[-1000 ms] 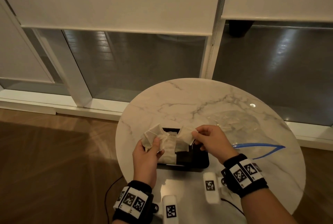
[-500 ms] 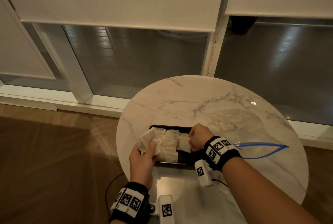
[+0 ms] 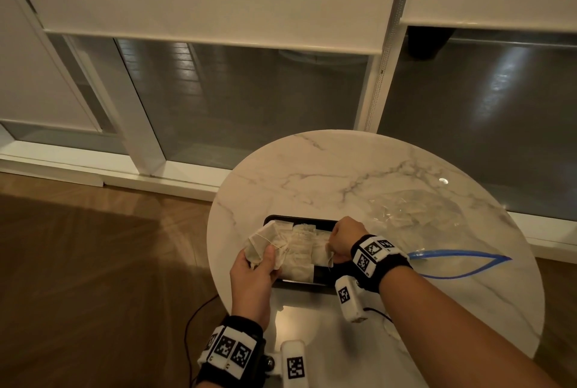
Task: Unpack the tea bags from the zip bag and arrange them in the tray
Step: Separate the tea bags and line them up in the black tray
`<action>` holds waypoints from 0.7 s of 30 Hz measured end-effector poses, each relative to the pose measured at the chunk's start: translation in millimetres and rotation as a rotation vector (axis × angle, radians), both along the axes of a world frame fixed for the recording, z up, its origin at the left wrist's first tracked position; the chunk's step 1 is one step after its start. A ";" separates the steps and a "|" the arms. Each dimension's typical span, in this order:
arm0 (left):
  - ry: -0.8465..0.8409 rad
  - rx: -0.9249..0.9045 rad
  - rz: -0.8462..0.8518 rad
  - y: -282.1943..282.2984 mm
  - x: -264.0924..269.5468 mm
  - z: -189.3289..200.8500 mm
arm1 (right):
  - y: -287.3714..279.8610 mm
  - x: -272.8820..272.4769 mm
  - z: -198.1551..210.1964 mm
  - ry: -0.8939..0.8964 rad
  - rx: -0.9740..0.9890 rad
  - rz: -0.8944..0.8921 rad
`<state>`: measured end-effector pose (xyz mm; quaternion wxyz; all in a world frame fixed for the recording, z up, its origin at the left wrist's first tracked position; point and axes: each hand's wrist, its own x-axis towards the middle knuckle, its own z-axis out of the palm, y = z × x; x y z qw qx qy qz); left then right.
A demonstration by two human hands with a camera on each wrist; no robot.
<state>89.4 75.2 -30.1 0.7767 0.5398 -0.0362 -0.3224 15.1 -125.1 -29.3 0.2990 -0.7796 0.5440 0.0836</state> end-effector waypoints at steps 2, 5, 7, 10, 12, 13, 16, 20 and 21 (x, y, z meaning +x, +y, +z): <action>0.004 -0.010 0.004 0.5 0.0 0.1 | 0.3 -1.0 3.0 0.015 0.007 -0.026; 0.005 -0.022 0.008 0.8 0.3 0.1 | -1.0 -4.2 3.5 0.026 0.029 -0.054; 0.000 -0.027 0.006 0.6 0.7 -0.1 | -2.3 -5.9 1.9 0.023 0.028 -0.074; -0.002 -0.027 0.007 0.2 1.2 -1.4 | -3.2 -5.8 -0.3 0.010 0.036 -0.100; -0.002 -0.029 0.007 -0.8 1.1 -1.6 | -3.4 -4.7 -1.0 -0.004 0.048 -0.117; -0.001 -0.030 0.007 -0.7 0.9 -1.8 | -3.6 -4.1 -2.0 -0.021 0.050 -0.135; -0.002 -0.026 0.011 -1.2 1.2 -1.9 | -4.7 -2.0 -3.5 -0.043 0.034 -0.174; 0.005 -0.020 0.021 -1.0 1.7 -3.2 | -4.7 2.8 -2.7 -0.045 0.055 -0.182; 0.002 -0.022 0.022 -0.9 1.8 -3.1 | -4.4 3.5 -2.5 -0.050 0.061 -0.184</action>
